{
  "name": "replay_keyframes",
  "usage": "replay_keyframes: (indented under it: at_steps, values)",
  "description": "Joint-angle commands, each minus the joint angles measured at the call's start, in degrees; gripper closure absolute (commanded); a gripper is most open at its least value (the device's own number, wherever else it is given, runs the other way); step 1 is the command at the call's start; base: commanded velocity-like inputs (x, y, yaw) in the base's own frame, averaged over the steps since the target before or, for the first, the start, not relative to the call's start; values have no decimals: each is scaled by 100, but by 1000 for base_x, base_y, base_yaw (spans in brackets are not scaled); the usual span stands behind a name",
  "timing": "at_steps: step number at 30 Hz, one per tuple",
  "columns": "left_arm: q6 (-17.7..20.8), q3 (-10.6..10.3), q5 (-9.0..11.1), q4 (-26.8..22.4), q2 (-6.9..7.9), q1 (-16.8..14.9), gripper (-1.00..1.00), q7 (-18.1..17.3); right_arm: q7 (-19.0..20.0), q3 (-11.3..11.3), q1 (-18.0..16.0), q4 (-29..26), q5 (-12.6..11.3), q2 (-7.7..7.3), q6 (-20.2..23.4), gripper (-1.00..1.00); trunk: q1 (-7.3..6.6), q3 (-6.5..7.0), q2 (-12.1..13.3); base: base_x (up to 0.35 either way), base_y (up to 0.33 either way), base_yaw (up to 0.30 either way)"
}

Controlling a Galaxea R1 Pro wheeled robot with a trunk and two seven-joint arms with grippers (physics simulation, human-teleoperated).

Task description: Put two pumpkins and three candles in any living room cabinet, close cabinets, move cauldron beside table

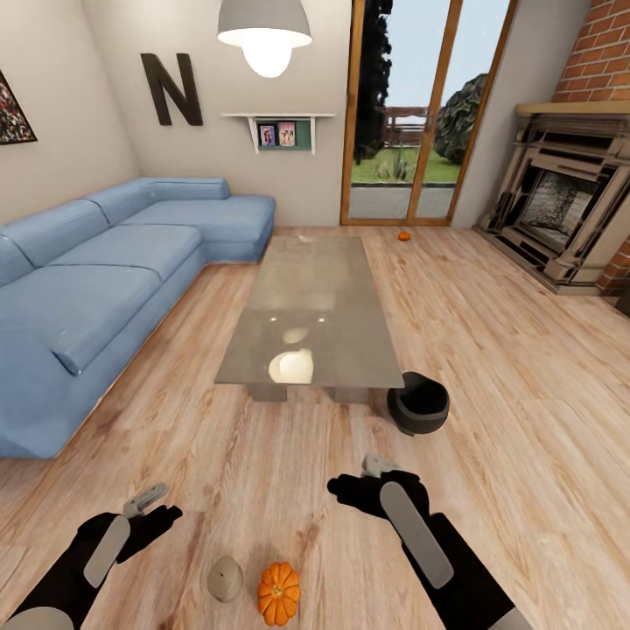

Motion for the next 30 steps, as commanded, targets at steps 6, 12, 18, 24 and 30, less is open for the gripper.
replay_keyframes:
  at_steps: [6,12,18,24,30]
  values:
    - [32,-2,64,4,-1,-20,-100,47,-66,-32,-4,-147,-63,-6,148,-100,132,-113,-245,0,0,0]
    - [28,-32,49,39,-10,-82,-100,47,-67,-32,-6,-160,-71,-7,251,-100,264,-221,-485,0,0,0]
    - [41,-314,25,44,-3,-221,-100,47,-64,-36,-6,-160,-73,-3,275,-100,396,-329,-726,0,0,0]
    - [159,-353,22,11,31,-328,-100,49,-60,-34,-4,-160,-73,5,276,-100,527,-436,-967,0,0,0]
    - [548,-404,68,50,-4,-384,-100,53,-59,-32,-6,-160,-80,0,277,-100,659,-544,-1207,0,0,0]
